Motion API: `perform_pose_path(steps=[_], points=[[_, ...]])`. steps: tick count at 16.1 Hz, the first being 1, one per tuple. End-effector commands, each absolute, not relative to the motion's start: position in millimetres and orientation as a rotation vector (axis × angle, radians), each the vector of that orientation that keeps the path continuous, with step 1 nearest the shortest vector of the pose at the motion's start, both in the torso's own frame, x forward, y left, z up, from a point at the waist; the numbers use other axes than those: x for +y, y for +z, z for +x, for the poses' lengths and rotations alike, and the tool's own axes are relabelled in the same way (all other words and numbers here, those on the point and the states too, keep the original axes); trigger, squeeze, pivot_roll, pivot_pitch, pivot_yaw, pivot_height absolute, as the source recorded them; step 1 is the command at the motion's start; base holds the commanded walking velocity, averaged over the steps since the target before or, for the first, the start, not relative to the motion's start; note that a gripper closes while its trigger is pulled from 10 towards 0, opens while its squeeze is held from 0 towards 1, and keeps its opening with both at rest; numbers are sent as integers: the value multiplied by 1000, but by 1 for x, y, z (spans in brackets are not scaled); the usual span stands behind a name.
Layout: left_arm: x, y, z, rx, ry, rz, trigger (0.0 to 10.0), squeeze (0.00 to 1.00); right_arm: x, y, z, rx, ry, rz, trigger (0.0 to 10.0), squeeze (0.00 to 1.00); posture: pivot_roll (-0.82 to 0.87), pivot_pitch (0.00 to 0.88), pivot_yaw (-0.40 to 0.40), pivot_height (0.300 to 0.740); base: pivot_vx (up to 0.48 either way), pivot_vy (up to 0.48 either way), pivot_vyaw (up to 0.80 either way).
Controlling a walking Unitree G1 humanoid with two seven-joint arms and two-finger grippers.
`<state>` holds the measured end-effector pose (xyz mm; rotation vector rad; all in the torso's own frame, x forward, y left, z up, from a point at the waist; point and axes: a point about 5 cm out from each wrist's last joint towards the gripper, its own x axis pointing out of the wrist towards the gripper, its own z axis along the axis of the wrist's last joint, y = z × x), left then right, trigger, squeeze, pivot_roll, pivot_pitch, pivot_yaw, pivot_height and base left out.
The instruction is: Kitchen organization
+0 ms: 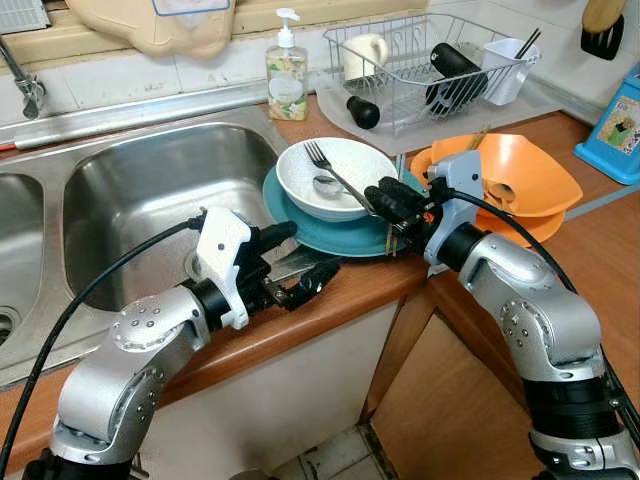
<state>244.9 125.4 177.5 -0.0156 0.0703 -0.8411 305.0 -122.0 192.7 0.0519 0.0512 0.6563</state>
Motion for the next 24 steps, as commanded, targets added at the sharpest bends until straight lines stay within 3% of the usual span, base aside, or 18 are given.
perform_pose_path(steps=[1,2,3,4,7,11,17,18,21,24], points=[[125,181,242,57,-859,2,10000,0,-123,193,307,61,656,44,9490,0,-94,0,27,740,0,0,0],[125,181,242,56,-859,3,10000,0,-123,192,307,62,656,44,9647,0,-94,0,27,740,0,0,0],[125,181,242,56,-859,5,10000,0,-124,193,308,59,652,50,9137,0,-94,0,27,740,0,0,0],[125,181,242,54,-860,6,10000,0,-125,196,309,48,644,61,4980,0,-94,0,28,740,0,0,0],[126,182,242,53,-863,8,10000,0,-132,207,311,10,627,55,2941,0,-97,0,31,740,0,0,0],[126,182,243,51,-864,15,10000,0,-139,218,311,-26,612,16,2196,0,-104,0,36,740,0,0,0],[130,203,267,-101,-715,270,10000,0,-141,238,313,-100,599,-34,627,0,-106,0,42,740,0,0,0],[129,200,267,-87,-739,350,10000,0,-137,236,312,-92,618,-87,784,0,-108,0,46,740,0,0,0],[123,197,266,-77,-780,377,10000,0,-133,234,310,-88,639,-123,1333,0,-108,0,45,740,0,0,0],[121,208,276,-207,-734,491,10000,0,-131,243,310,-118,641,-87,1412,0,-105,0,40,740,0,0,0]])
